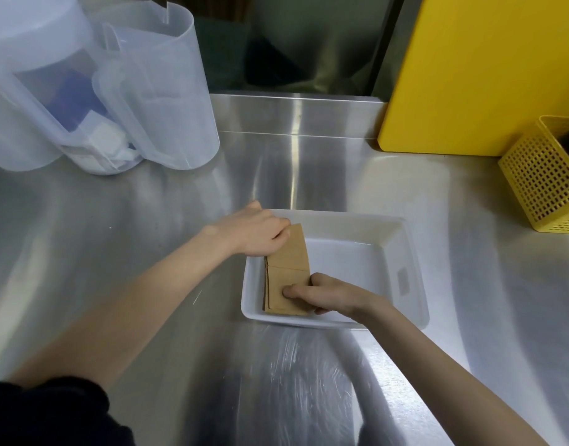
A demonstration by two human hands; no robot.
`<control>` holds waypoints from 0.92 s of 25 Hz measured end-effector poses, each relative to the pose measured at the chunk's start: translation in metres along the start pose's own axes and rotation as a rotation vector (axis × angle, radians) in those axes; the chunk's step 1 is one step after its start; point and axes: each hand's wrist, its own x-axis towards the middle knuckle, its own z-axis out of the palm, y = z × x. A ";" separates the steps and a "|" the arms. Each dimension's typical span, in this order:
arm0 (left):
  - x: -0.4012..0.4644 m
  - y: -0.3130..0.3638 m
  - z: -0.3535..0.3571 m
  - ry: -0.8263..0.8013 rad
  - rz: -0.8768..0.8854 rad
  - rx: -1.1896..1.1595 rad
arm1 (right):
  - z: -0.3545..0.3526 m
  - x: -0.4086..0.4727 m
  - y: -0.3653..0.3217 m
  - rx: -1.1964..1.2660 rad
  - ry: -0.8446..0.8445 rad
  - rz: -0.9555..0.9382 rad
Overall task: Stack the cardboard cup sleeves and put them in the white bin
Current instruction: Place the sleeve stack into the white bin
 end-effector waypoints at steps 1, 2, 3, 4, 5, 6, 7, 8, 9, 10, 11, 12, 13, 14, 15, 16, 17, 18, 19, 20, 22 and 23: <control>0.000 0.000 0.000 -0.006 0.006 0.016 | 0.001 0.001 0.000 -0.006 0.001 0.004; 0.001 -0.001 0.000 -0.012 0.009 0.027 | 0.001 0.001 -0.001 -0.014 0.004 0.003; 0.001 -0.002 0.000 -0.015 0.008 0.036 | 0.002 0.002 -0.002 -0.028 0.009 0.002; 0.001 -0.002 0.000 -0.015 0.004 0.043 | 0.002 0.002 -0.003 -0.043 0.014 -0.002; 0.001 -0.002 0.001 -0.014 -0.001 0.047 | 0.003 0.003 -0.004 -0.059 0.019 -0.006; 0.001 -0.002 0.001 -0.013 -0.009 0.051 | 0.004 0.003 -0.005 -0.073 0.024 -0.012; 0.000 -0.002 0.002 -0.013 -0.019 0.055 | 0.004 0.003 -0.005 -0.084 0.027 -0.016; -0.001 -0.002 0.002 -0.010 -0.031 0.052 | 0.005 0.003 -0.005 -0.094 0.029 -0.020; -0.002 -0.001 0.003 -0.003 -0.042 0.035 | 0.005 0.004 -0.004 -0.102 0.028 -0.025; -0.004 -0.002 0.003 0.011 -0.051 -0.004 | 0.005 0.004 -0.004 -0.111 0.026 -0.034; -0.006 -0.002 0.002 0.035 -0.060 -0.060 | 0.005 0.004 -0.004 -0.120 0.028 -0.045; -0.009 -0.003 0.000 0.070 -0.065 -0.119 | 0.004 0.004 -0.004 -0.127 0.035 -0.053; -0.013 -0.005 0.000 0.115 -0.066 -0.165 | 0.003 0.004 -0.003 -0.129 0.046 -0.053; -0.018 -0.006 0.000 0.163 -0.072 -0.194 | 0.002 0.004 -0.003 -0.128 0.061 -0.052; -0.023 -0.007 0.002 0.211 -0.087 -0.214 | 0.000 0.004 -0.002 -0.121 0.079 -0.051; -0.029 -0.008 0.005 0.255 -0.119 -0.239 | -0.002 0.004 -0.002 -0.107 0.100 -0.050; -0.035 -0.008 0.009 0.299 -0.165 -0.277 | -0.004 0.004 0.000 -0.080 0.125 -0.050; -0.041 -0.008 0.014 0.332 -0.223 -0.330 | -0.005 0.005 0.002 -0.040 0.151 -0.048; -0.045 -0.006 0.020 0.359 -0.284 -0.396 | -0.007 0.005 0.003 0.011 0.172 -0.048; -0.050 -0.004 0.026 0.378 -0.341 -0.466 | -0.007 0.005 0.004 0.064 0.182 -0.052; -0.058 0.002 0.038 0.410 -0.427 -0.607 | -0.005 0.005 0.003 0.152 0.173 -0.071; -0.060 0.006 0.044 0.423 -0.453 -0.664 | -0.003 0.006 0.002 0.178 0.169 -0.079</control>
